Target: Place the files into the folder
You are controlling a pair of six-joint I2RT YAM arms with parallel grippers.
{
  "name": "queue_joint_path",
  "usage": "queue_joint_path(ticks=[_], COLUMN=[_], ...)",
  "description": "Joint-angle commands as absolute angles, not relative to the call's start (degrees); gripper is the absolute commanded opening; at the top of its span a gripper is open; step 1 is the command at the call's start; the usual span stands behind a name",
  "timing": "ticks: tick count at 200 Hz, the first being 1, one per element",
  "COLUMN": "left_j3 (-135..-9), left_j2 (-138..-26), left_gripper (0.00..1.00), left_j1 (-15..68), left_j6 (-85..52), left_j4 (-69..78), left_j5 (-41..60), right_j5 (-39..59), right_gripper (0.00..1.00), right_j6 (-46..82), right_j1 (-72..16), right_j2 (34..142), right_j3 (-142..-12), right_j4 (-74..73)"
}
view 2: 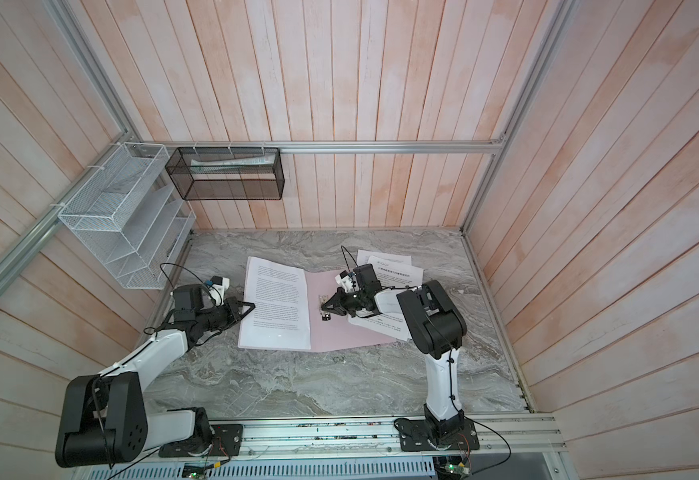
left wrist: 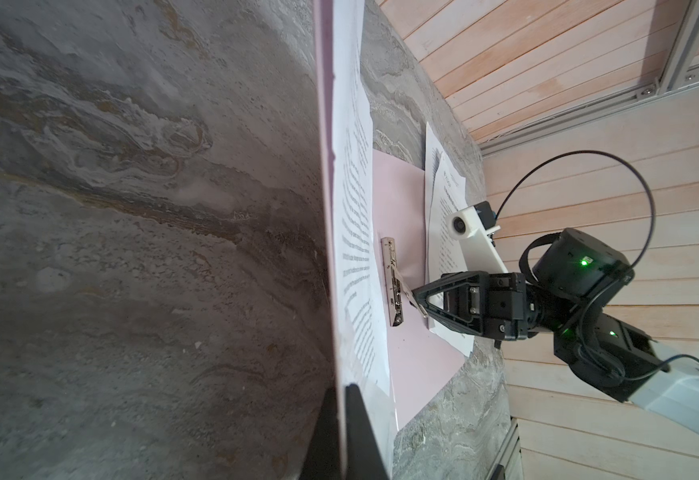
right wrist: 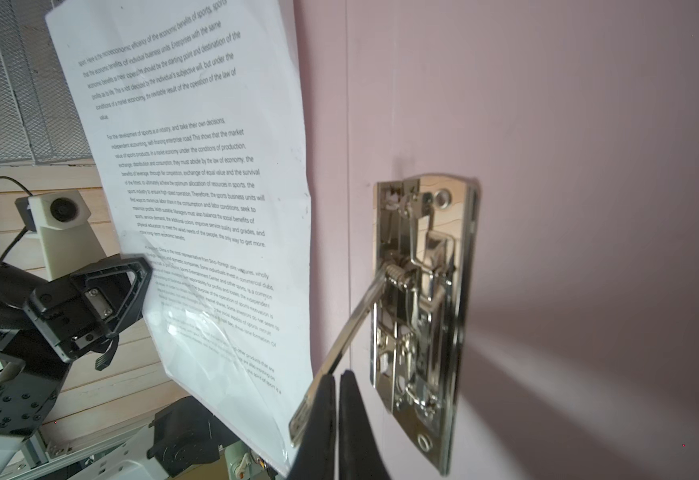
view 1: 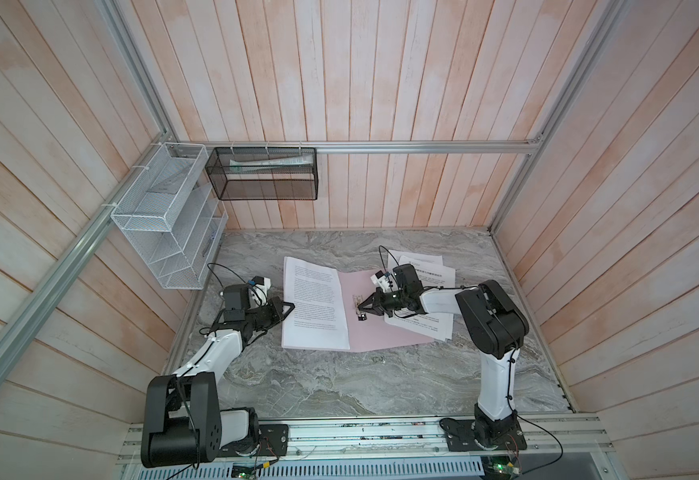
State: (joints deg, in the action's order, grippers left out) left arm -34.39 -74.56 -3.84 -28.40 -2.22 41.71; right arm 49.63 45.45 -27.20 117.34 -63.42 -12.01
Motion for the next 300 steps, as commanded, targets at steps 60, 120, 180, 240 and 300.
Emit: queue_joint_path(ticks=[60,120,180,240,300], left_j3=[-34.6,-34.7,-34.8,-35.1,-35.6], left_j2=[-75.1,-75.3,-75.1,-74.4,-73.8], left_gripper=[0.0,0.0,0.0,0.0,0.0], left_j1=[-3.7,-3.8,-3.7,-3.6,-3.6], left_j6=[-27.1,-27.1,-27.0,-26.7,-26.4], left_j4=[-1.4,-1.3,-1.4,-2.0,-3.0], left_j5=[42.0,42.2,42.1,41.9,41.3], right_j5=[50.4,49.0,46.2,43.9,41.4], right_gripper=[0.0,0.0,0.0,0.0,0.0], right_j6=[45.9,46.6,50.7,49.6,49.0], right_j1=[-27.5,-27.2,-26.4,-25.6,-23.1], right_j2=[121.3,125.7,128.5,130.6,122.5], right_j3=[-71.3,-79.0,-83.6,-90.2,-77.7], right_j4=[-8.8,-5.8,-7.1,-1.4,-4.3])
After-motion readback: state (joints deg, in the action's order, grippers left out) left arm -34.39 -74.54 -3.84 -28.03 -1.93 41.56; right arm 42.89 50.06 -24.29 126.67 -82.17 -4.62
